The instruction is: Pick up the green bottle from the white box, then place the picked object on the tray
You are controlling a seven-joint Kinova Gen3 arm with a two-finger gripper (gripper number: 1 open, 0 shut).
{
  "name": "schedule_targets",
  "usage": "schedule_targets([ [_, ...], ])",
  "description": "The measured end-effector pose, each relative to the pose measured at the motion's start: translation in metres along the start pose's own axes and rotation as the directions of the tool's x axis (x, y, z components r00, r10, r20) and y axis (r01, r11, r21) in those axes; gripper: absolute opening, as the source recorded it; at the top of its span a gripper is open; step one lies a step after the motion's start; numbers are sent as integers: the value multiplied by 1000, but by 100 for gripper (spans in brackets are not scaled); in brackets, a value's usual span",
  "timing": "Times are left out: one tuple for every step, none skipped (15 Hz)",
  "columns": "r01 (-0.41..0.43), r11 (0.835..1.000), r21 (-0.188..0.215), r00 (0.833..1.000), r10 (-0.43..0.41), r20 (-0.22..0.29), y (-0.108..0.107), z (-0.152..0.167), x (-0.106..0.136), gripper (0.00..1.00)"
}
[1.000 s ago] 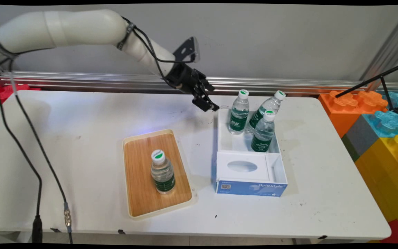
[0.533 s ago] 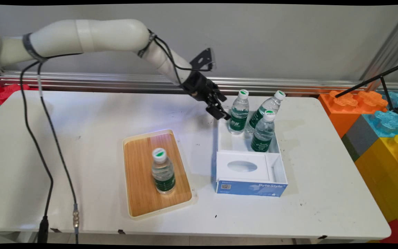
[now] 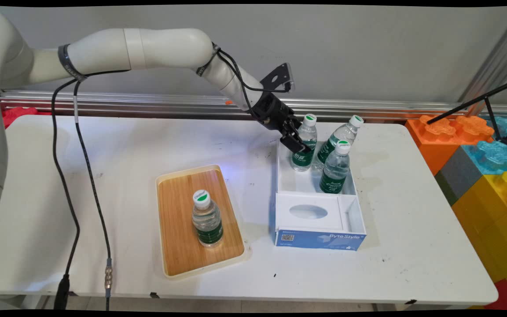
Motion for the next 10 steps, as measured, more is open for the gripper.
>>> schedule_targets([
  [-1, 1000, 4, 1000, 1, 1, -1, 2, 1, 100],
  [-2, 1000, 9, 1000, 2, 2, -1, 3, 1, 100],
  [-3, 1000, 13, 1000, 3, 1, -1, 5, 2, 100],
  [-4, 1000, 15, 1000, 4, -1, -1, 6, 2, 100],
  [-6, 1000, 17, 1000, 6, -4, 0, 8, 4, 0],
  [-6, 1000, 19, 1000, 6, -8, 0, 8, 5, 0],
  [-5, 1000, 22, 1000, 5, -9, 1, 9, 6, 0],
  [-3, 1000, 26, 1000, 4, -8, 1, 8, 6, 0],
  [1, 999, 32, 1000, -1, -6, 1, 7, 6, 0],
  [5, 999, 39, 1000, -5, -5, 2, 6, 8, 0],
])
